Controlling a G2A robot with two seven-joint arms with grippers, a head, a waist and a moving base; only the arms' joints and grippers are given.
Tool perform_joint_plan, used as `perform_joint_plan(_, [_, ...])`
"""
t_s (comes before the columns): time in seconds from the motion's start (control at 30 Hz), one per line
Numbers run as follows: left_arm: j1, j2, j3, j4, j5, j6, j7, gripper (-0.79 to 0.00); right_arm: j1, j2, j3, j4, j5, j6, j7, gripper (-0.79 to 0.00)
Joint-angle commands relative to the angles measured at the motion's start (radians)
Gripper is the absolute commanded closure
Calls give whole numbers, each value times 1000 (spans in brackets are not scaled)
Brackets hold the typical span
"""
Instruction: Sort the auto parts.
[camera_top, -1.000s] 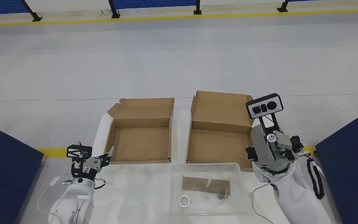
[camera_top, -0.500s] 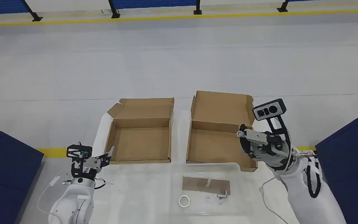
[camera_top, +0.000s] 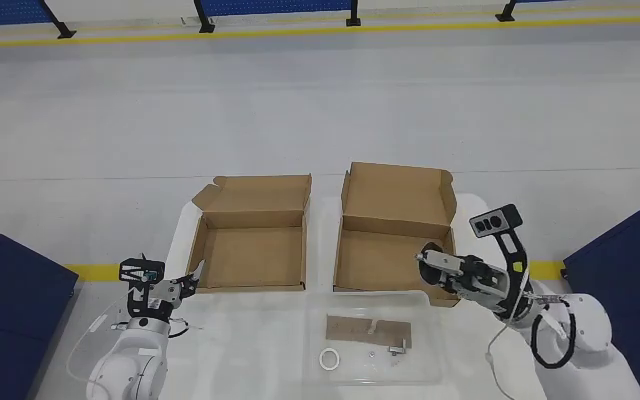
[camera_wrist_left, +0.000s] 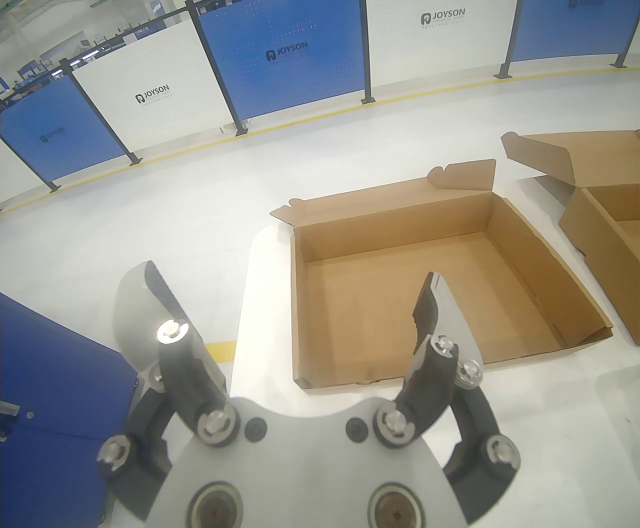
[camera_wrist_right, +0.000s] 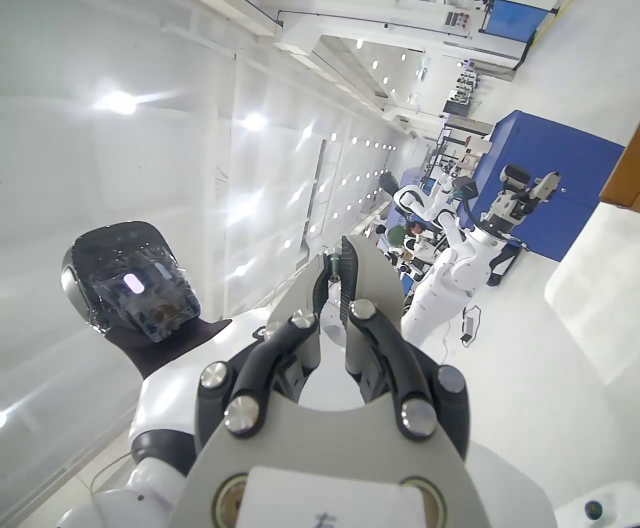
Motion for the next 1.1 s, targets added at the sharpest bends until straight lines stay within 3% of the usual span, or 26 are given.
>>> perform_joint_plan(0.0, [0,0,0,0,0,0,0,-785,3,0,0,-6,-12,3,-17,0])
perform_joint_plan(0.33, [0,0,0,0,0,0,0,-785,56,27,94,-33,-476,199,-142,0])
perform_joint_plan(0.53, [0,0,0,0,0,0,0,-785,92,39,89,-34,-654,315,-167,0])
perform_joint_plan(0.6, [0,0,0,0,0,0,0,-785,104,47,76,-39,-782,355,-162,0])
perform_joint_plan(0.9, [0,0,0,0,0,0,0,-785,106,48,74,-42,-805,356,-169,0])
perform_joint_plan(1.07, [0,0,0,0,0,0,0,-785,159,58,-7,-42,-1046,456,-177,0])
